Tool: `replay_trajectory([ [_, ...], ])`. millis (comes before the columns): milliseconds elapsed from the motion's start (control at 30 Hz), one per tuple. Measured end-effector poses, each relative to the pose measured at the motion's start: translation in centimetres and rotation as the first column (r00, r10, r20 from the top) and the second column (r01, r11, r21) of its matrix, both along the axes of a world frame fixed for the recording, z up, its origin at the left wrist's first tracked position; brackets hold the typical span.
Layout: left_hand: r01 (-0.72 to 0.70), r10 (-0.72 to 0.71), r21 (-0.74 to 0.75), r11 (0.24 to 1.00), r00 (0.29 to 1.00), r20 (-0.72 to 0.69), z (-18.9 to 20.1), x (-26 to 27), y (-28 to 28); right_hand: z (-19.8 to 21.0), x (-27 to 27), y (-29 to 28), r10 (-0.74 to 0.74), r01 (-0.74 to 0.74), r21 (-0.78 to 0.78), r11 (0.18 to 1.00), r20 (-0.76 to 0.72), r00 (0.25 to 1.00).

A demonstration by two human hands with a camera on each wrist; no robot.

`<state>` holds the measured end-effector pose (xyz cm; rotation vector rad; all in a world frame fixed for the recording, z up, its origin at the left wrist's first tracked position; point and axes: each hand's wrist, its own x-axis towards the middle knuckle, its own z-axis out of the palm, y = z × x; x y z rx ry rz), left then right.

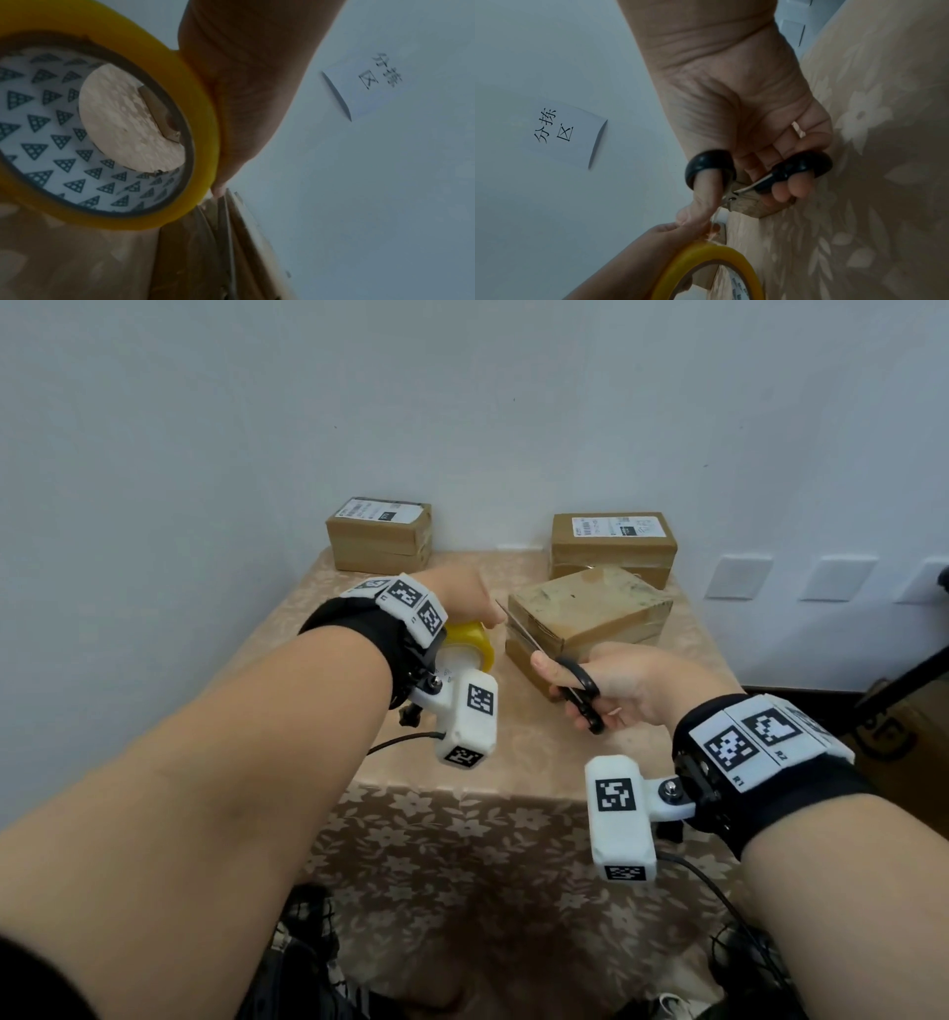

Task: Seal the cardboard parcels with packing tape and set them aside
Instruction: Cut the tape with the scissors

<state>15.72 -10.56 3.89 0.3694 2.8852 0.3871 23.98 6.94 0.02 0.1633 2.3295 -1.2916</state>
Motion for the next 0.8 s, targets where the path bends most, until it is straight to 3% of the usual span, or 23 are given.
replay_trajectory([
  [300,-0.094,0.089,0.060,0.994,0.992,0.093,-0.4,0.0,0.0,-0.2,0.4,0.6,-0.001,0.002,-0.008,1.000,0.044,0.999],
  [800,-0.172,0.167,0.132,0.976,0.985,0.050,-0.5,0.0,-1.0,0.3,0.3,-0.7,0.030,-0.030,0.013,0.999,-0.030,0.999],
])
